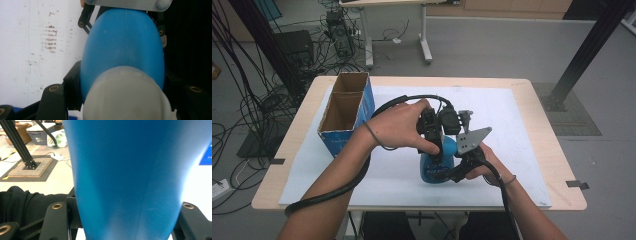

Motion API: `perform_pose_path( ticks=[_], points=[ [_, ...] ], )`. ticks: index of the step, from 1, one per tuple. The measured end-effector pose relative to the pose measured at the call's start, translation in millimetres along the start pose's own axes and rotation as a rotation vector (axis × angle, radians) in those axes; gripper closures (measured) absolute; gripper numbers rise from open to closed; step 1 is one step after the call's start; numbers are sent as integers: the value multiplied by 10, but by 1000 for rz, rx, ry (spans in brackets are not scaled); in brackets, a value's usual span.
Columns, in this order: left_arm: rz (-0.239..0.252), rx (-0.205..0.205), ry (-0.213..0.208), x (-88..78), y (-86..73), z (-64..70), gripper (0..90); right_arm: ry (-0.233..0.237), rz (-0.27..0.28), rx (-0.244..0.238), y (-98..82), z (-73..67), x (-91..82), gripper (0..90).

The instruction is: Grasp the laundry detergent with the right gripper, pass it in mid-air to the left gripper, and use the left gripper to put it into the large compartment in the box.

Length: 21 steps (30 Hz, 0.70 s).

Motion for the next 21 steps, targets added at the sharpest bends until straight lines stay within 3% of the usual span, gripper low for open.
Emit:
perform_pose_path(
  ticks=[21],
  points=[
    [-6,-1,4,-15,-16,6,372,-4,-6,-15,18,5,10,411]
  ],
)
Point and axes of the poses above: each handheld gripper's, and its own axes: x roughly forward along the jaws, y roughly out of its top, z roughly to its right, the point moved 3 cm from there along x, roughly forward along the jaws, and after that the axes turned 1 degree about y, right-handed, at the moved point
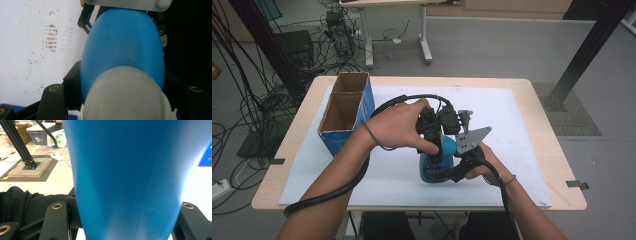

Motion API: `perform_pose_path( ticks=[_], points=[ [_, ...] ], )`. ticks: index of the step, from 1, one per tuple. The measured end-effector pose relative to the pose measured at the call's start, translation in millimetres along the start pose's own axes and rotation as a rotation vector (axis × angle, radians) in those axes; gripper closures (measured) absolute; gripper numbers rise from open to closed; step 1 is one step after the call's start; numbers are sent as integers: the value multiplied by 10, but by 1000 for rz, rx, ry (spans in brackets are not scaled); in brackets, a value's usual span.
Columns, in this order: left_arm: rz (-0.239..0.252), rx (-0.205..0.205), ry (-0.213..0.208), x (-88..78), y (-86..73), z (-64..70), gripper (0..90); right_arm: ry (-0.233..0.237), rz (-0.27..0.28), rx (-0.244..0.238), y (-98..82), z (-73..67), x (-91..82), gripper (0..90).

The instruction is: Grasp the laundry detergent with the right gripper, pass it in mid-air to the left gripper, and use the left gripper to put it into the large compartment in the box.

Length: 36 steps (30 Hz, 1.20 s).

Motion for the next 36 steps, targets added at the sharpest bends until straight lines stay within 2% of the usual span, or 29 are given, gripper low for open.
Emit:
perform_pose_path(
  ticks=[13,30,36],
  points=[
    [4,-7,-3,19,-11,-21,372,5,2,11,-10,11,17,410],
    [-1,-10,6,-34,19,-19,375,13,50,17,4,19,20,402],
    [-4,-8,6,-30,34,-14,375,28,68,31,1,16,23,351]
  ],
)
Point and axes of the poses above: each handheld gripper's, and its own axes: x roughly forward along the jaws, y roughly out of its top, z roughly to its right, the point moved 3 cm from there along x, roughly forward along the jaws, and after that the axes turned 1 degree about y, right-handed, at the moved point
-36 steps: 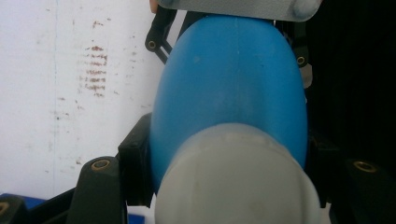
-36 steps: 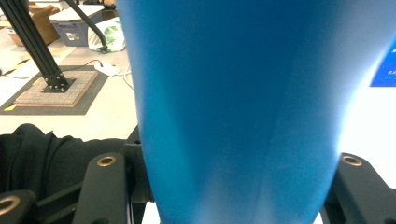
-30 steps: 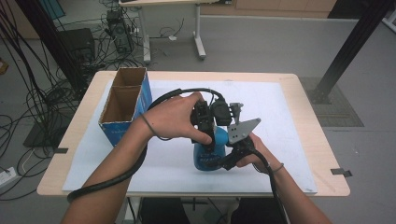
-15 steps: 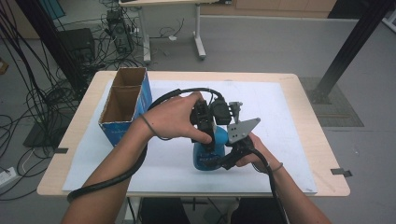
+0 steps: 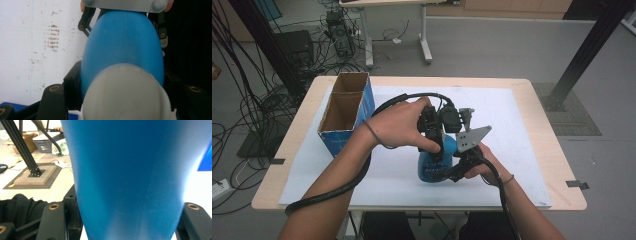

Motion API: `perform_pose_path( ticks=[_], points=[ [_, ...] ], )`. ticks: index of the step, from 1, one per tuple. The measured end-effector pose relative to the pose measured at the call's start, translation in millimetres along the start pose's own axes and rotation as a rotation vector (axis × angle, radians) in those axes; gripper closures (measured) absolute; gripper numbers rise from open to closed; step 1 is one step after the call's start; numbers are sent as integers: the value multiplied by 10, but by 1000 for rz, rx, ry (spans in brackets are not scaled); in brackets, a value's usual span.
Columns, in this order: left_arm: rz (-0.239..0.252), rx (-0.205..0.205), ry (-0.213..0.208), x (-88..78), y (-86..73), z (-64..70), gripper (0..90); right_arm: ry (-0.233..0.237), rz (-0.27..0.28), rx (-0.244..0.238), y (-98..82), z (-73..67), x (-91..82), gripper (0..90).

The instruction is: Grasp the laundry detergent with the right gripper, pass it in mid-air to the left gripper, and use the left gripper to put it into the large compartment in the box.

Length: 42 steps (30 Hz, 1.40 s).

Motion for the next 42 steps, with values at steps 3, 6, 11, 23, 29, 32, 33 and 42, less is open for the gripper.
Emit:
perform_pose_path(
  ticks=[3,6,11,23,29,32,33,42],
  points=[
    [-13,-1,4,18,0,-2,375,1,14,12,10,-15,-3,283],
    [-14,-6,3,20,-7,-12,375,-5,30,39,-2,-19,-3,190],
    [-16,-6,-4,3,-13,-22,375,-27,43,57,-23,-11,-24,66],
    [-17,-8,4,-21,-6,-29,375,-52,60,48,-43,-9,-82,10],
    [-9,-12,6,-31,0,-25,374,-63,61,52,-69,-16,-156,13],
    [-12,-10,5,-31,-6,-27,375,-65,59,54,-91,-22,-204,16],
    [-12,-9,5,-31,-9,-29,375,-71,56,54,-101,-22,-222,17],
    [-7,-19,1,-17,-20,-33,374,-89,73,69,-167,-37,-392,18]
  ],
)
Point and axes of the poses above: each handheld gripper's, and its own axes: x roughly forward along the jaws, y roughly out of its top, z roughly to its right, the point moved 3 cm from there along x, roughly forward along the jaws, and after that the axes turned 1 degree about y, right-handed, at the moved point
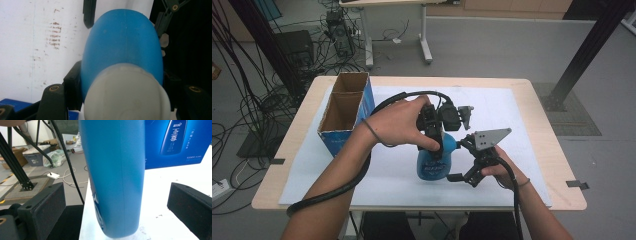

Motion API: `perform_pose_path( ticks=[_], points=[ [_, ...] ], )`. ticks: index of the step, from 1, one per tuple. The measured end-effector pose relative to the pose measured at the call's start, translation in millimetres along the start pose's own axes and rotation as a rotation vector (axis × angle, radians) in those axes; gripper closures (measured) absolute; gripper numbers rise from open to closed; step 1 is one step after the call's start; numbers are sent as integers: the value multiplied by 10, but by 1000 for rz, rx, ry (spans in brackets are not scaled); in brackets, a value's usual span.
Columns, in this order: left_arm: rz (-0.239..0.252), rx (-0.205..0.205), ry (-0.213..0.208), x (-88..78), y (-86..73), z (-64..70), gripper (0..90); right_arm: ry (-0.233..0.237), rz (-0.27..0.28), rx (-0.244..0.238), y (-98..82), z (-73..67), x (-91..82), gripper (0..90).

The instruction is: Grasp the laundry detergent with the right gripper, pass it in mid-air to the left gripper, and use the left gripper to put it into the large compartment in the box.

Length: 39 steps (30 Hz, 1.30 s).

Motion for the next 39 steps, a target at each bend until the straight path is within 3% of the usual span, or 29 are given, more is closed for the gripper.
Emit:
perform_pose_path(
  ticks=[18,28,35,39],
  points=[
    [2,-19,5,-57,-53,-27,374,-99,-3,33,-198,46,-466,24],
    [-10,-30,25,-134,-46,-58,375,-123,-6,49,-295,59,-526,25],
    [28,-86,38,-300,-48,-144,374,-135,0,54,-309,75,-552,25],
    [43,-167,56,-407,-48,-217,374,-150,6,57,-309,86,-560,25]
  ],
)
Point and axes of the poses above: each handheld gripper's, and its own axes: x roughly forward along the jaws, y roughly out of its top, z roughly to its right, the point moved 3 cm from there along x, roughly forward along the jaws, and after that the axes turned 1 degree about y, right-handed, at the moved point
